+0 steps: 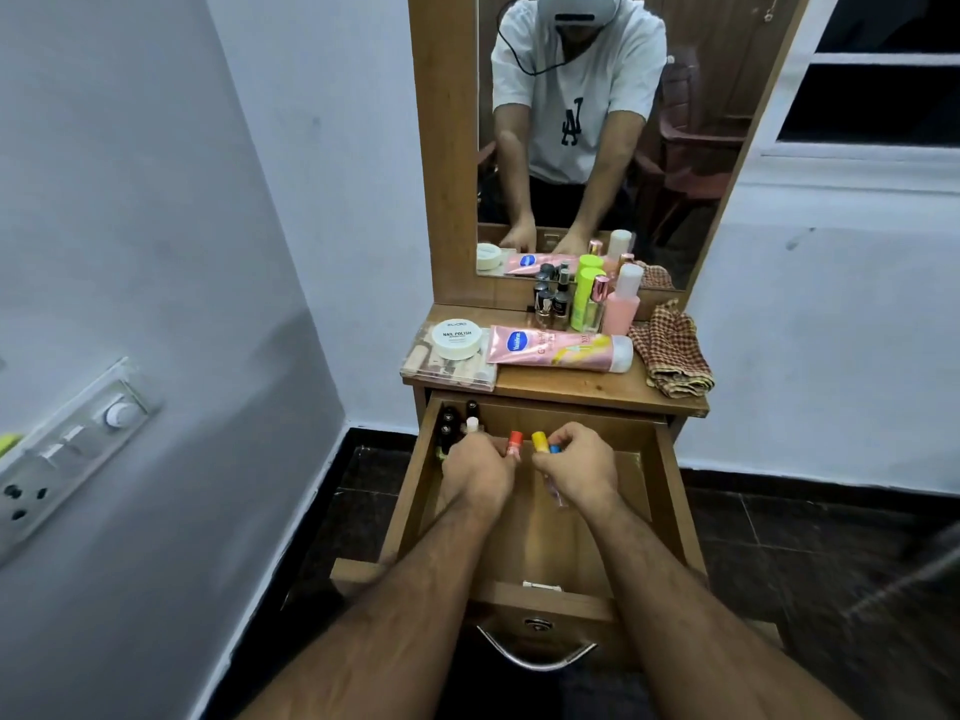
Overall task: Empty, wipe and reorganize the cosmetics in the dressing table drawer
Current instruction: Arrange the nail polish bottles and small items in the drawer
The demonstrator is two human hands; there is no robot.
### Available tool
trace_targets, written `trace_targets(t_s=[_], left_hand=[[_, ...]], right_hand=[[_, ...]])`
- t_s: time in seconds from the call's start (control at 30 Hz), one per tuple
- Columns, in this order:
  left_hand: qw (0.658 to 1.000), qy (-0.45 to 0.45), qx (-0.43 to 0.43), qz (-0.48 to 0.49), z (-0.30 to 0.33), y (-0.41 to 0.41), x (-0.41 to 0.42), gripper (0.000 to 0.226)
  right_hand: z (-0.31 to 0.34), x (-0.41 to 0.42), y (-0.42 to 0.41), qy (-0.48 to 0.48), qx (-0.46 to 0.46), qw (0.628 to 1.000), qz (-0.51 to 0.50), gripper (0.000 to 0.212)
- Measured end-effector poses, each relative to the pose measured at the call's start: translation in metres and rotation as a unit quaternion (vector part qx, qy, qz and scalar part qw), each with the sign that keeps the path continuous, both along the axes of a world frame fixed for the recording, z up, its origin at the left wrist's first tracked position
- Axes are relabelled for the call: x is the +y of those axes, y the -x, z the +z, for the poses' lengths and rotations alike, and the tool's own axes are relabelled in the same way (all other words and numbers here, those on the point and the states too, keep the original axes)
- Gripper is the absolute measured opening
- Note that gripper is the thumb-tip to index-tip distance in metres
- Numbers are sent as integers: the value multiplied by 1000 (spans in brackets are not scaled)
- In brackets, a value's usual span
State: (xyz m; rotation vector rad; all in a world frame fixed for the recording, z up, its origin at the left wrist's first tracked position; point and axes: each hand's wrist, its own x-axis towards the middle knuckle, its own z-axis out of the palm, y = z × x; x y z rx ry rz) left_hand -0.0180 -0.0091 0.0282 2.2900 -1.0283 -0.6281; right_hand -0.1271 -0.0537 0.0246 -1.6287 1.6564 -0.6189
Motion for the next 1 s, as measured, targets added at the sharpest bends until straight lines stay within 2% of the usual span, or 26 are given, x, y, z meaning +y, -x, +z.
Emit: trace_targets(t_s=[0.1, 0.23, 0.43, 0.6, 0.73, 0.87, 1.0], left_hand=[[999, -41, -35, 1, -11, 7, -8, 31], [996, -82, -39, 5, -21, 12, -12, 28], [996, -85, -35, 11, -24, 10, -11, 23], [997, -73, -24, 5, -18, 10, -5, 25], [997, -71, -24, -20, -12, 8, 3, 20], [991, -108, -27, -76, -11, 6, 10, 16], [986, -112, -69, -102, -10, 5, 14, 13]], right_hand=[[-12, -7, 1, -13, 45, 999, 4, 23], [-26, -13, 0, -11, 81, 997, 6, 29], [-30, -13, -3, -7, 90, 996, 6, 27], [-28, -12, 0, -36, 55, 997, -28, 22], [-22, -15, 15, -61, 78, 994, -44, 18], [-21, -10, 25, -116, 135, 984, -20, 17], [-26, -11, 20, -122, 117, 986, -13, 16]])
